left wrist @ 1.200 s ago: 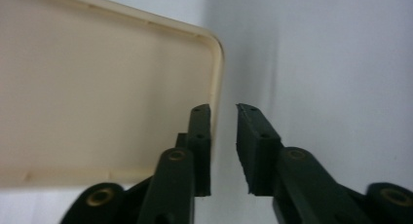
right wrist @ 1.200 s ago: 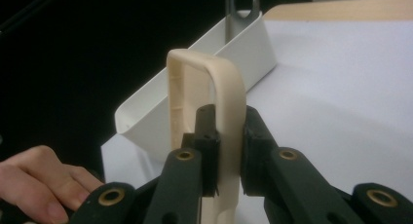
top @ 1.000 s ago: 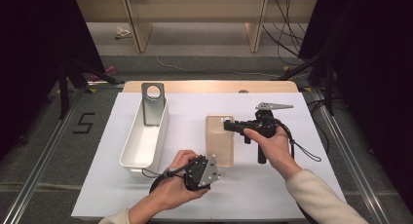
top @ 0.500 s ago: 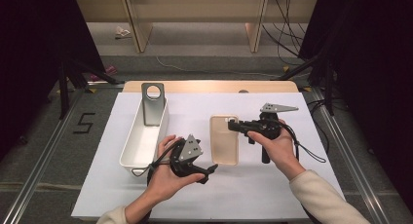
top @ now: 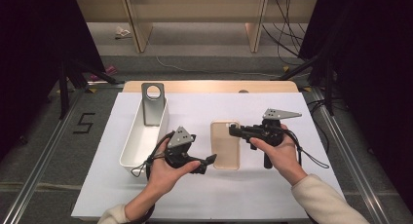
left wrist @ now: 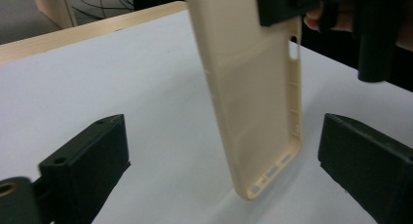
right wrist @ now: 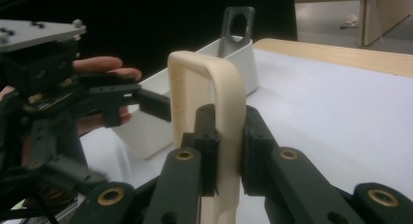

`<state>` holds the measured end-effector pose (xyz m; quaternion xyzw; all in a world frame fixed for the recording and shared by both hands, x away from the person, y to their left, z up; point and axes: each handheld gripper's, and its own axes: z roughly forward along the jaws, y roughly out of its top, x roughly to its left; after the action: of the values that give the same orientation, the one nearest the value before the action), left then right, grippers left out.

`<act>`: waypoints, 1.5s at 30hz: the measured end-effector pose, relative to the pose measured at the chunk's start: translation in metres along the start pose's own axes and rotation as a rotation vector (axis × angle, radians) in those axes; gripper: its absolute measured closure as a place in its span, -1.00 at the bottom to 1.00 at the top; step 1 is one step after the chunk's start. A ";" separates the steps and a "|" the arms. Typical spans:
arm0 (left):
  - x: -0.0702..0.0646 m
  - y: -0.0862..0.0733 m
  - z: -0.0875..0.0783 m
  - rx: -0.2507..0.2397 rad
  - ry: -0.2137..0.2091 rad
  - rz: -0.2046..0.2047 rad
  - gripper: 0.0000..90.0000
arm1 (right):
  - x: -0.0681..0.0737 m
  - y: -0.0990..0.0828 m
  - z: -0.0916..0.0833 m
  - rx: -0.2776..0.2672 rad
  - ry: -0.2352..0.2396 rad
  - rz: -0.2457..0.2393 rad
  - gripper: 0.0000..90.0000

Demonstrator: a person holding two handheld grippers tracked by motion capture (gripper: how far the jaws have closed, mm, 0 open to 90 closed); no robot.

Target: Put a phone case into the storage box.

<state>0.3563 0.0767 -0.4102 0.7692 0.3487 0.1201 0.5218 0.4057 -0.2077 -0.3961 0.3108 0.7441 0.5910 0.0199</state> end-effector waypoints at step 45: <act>0.000 0.022 -0.006 -0.142 0.088 -0.178 0.81 | 0.018 -0.006 0.014 0.013 -0.015 -0.056 0.79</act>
<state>0.3616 0.0760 -0.3885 0.6901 0.4290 0.1314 0.5679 0.3938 -0.1875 -0.3997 0.2942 0.7563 0.5830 0.0399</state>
